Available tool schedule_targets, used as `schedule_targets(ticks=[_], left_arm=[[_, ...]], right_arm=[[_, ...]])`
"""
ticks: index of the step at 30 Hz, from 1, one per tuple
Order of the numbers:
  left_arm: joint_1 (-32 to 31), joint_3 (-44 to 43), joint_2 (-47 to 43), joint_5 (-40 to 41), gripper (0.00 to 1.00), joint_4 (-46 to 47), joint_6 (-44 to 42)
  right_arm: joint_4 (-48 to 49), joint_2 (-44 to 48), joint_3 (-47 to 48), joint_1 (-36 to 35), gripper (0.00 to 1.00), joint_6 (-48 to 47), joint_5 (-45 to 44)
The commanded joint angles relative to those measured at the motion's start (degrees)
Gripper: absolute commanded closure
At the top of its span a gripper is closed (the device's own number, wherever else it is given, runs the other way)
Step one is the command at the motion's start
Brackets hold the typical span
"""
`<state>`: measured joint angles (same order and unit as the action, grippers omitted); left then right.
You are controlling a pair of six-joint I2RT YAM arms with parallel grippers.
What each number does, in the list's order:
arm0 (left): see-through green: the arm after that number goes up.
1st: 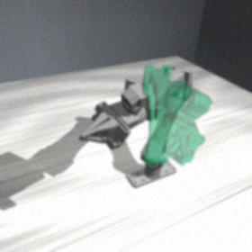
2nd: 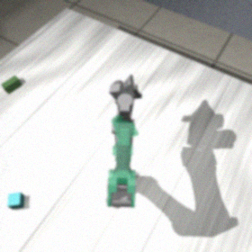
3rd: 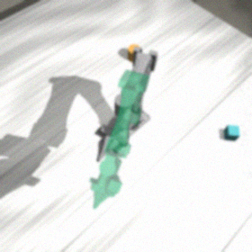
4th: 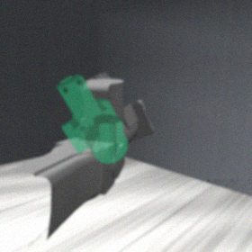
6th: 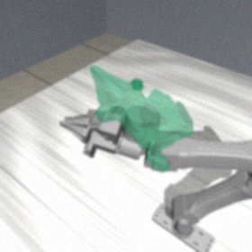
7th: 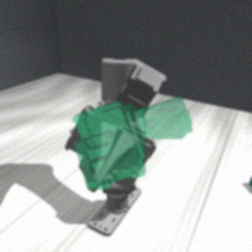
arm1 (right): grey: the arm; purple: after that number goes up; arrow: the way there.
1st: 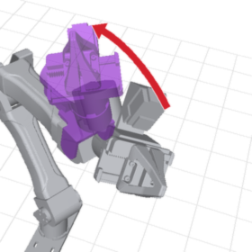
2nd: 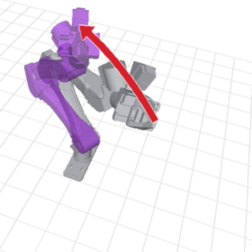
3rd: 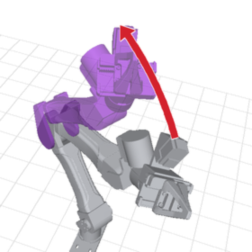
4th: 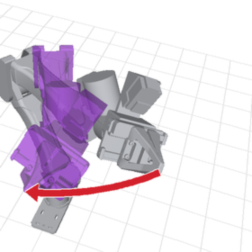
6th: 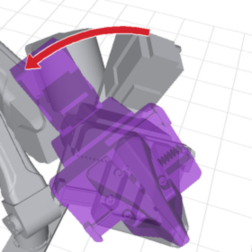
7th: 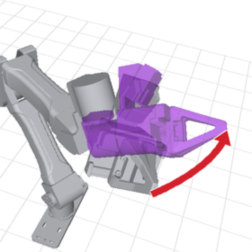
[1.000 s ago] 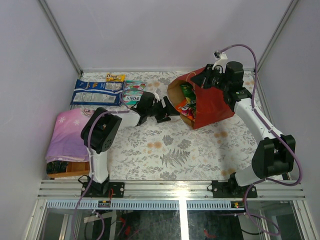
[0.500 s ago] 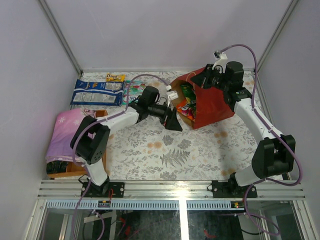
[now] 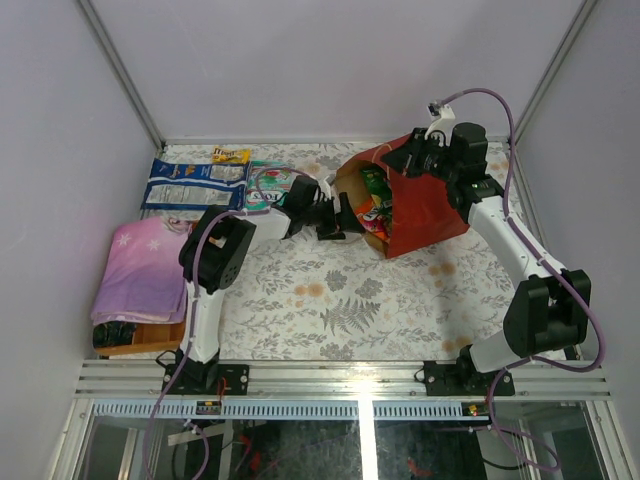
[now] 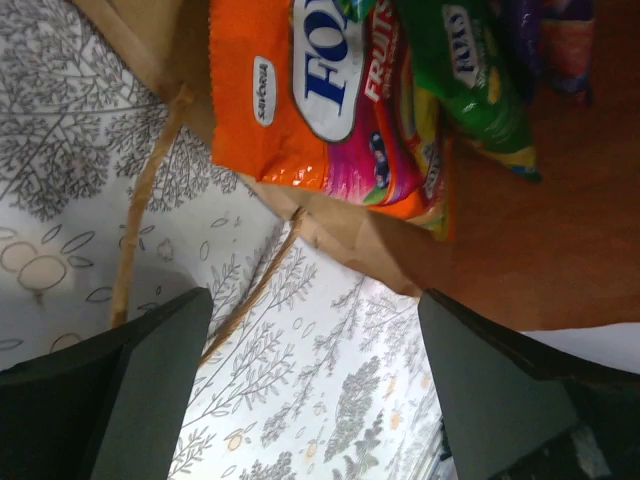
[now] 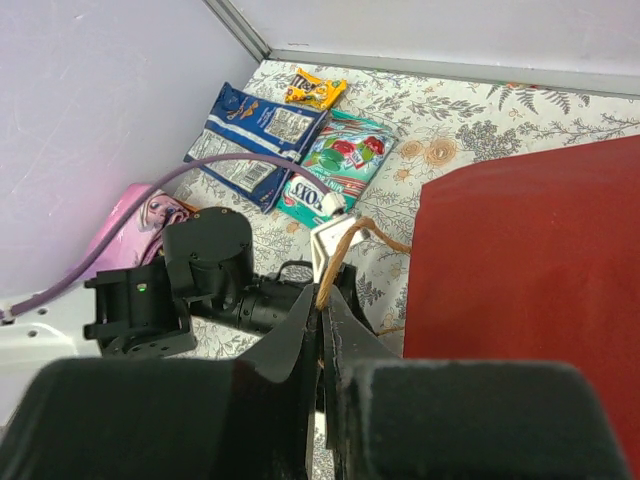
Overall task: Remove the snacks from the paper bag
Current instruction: Take out the snack from the paper bag.
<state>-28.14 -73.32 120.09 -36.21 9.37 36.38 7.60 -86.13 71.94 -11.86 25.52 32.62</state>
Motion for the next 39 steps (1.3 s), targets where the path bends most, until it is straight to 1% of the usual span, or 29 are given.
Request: schedule_targets(ticks=[1, 3, 5, 7, 10, 14, 18, 20, 22, 23, 24, 26, 27, 31, 33, 35, 36, 37, 39], left_arm=[[0.1, -0.4, 2.1, 9.3, 0.15, 7.7, 10.7], [0.5, -0.6, 3.0, 11.6, 0.16, 8.0, 12.5], [0.6, 0.4, 3.5, 13.3, 0.17, 10.8, 15.3], [0.9, 1.4, 4.0, 13.8, 0.2, 14.7, 17.8], [0.8, 0.3, 5.6, 13.7, 0.23, 15.8, 19.7], [0.7, 0.0, 7.2, 13.4, 0.31, 18.0, 21.9], [0.6, -1.3, 7.9, 13.9, 0.38, 18.6, 22.4], [0.3, -2.7, 8.6, 13.7, 0.43, 18.2, 22.4], [0.0, -4.1, 9.0, 13.2, 0.52, 17.6, 21.9], [0.0, -4.8, 9.1, 12.6, 0.58, 17.1, 21.4], [0.0, -5.5, 9.1, 11.6, 0.68, 16.8, 20.5], [0.3, -7.0, 8.4, 10.3, 0.97, 14.1, 17.2], [0.4, -7.5, 7.6, 10.6, 1.0, 12.0, 15.2], [0.6, -7.5, 2.4, 12.5, 1.0, 5.5, 5.7], [0.6, -7.2, -0.3, 11.2, 1.0, 4.0, 0.6], [0.8, -8.0, -2.6, 6.3, 1.0, 2.3, -5.3], [0.7, -9.1, -3.0, 2.5, 1.0, 0.6, -9.1], [0.6, -10.8, -3.4, -1.7, 1.0, -2.6, -13.7], [0.1, -14.2, -4.4, -5.5, 1.0, -10.1, -22.4]], right_arm=[[3.7, 2.0, 0.9, -0.4, 1.0, 0.6, 1.5], [3.7, 2.1, 0.8, -0.4, 1.0, 0.7, 1.5], [3.9, 2.1, 0.7, -0.4, 1.0, 0.7, 1.5], [4.1, 2.1, 0.7, -0.4, 1.0, 0.8, 1.6], [4.2, 2.1, 0.7, -0.4, 1.0, 0.9, 1.7], [4.3, 2.2, 0.7, -0.4, 1.0, 0.9, 1.8], [4.6, 2.3, 0.6, -0.4, 1.0, 1.2, 2.1], [5.1, 2.4, 0.4, -0.4, 1.0, 1.3, 2.4], [5.1, 2.4, 0.3, -0.4, 1.0, 1.4, 2.5], [5.0, 2.4, 0.3, -0.5, 1.0, 1.2, 2.4], [4.9, 2.4, 0.3, -0.5, 1.0, 1.2, 2.4], [4.2, 2.3, 0.6, -0.5, 1.0, 0.8, 2.2], [3.7, 2.3, 0.7, -0.4, 1.0, 0.5, 2.0], [2.8, 2.1, 1.2, -0.4, 1.0, -0.1, 1.5], [2.8, 2.0, 1.2, -0.4, 1.0, -0.2, 1.6], [2.8, 2.0, 1.1, -0.4, 1.0, -0.1, 1.5], [2.8, 1.9, 1.2, -0.4, 1.0, -0.1, 1.5], [2.8, 1.9, 1.2, -0.4, 1.0, -0.1, 1.5], [3.1, 1.8, 1.2, -0.4, 1.0, 0.2, 1.6]])
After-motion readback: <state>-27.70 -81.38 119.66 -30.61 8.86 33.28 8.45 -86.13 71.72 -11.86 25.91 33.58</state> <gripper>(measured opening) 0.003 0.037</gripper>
